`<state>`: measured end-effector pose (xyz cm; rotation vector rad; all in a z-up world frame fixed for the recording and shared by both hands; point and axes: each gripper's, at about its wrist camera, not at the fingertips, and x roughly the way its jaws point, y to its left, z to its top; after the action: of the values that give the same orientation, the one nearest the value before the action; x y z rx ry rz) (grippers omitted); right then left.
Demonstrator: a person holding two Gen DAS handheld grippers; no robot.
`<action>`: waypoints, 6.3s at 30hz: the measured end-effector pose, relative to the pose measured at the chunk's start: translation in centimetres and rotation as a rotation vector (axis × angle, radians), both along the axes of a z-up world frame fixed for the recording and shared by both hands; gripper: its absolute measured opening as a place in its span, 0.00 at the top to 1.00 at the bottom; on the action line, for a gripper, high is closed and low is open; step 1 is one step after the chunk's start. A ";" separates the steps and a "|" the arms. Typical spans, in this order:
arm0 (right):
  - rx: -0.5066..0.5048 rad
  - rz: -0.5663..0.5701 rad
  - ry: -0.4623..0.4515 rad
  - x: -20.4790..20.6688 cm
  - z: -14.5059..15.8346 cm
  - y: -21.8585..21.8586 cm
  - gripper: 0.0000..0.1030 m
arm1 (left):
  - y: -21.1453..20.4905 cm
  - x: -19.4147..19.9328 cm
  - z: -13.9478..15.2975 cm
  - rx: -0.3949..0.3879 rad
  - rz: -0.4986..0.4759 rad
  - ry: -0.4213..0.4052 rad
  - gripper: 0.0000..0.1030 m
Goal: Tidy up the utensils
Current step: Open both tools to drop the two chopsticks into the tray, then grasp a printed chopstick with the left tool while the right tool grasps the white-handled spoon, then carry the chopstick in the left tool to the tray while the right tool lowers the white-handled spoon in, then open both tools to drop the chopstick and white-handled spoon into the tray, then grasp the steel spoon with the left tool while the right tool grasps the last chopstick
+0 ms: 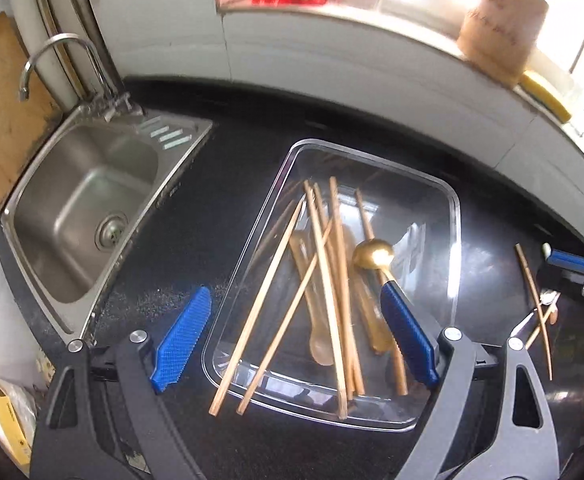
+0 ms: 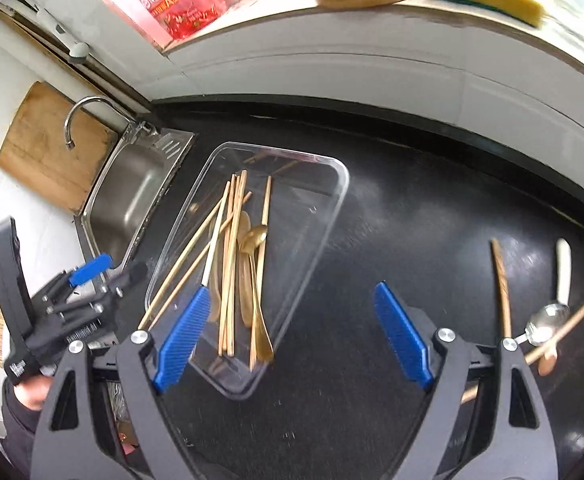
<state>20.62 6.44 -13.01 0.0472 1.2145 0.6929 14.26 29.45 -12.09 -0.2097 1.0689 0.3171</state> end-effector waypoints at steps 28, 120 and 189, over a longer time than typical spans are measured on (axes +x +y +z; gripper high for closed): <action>-0.060 -0.425 -0.119 -10.4 -1.7 -28.8 0.26 | -28.4 6.8 -3.3 -0.037 -0.513 0.036 0.18; -0.028 0.133 -0.073 -2.9 0.6 9.9 0.89 | 1.1 4.2 3.1 -0.052 -0.020 -0.124 0.94; 0.024 -0.548 -0.035 -17.3 0.4 -27.7 0.13 | -26.5 0.6 1.1 -0.085 -0.598 -0.095 0.24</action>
<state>3.35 -21.24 -12.65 0.3724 1.0917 0.2263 14.82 2.90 -11.01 0.0252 1.0017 -0.2739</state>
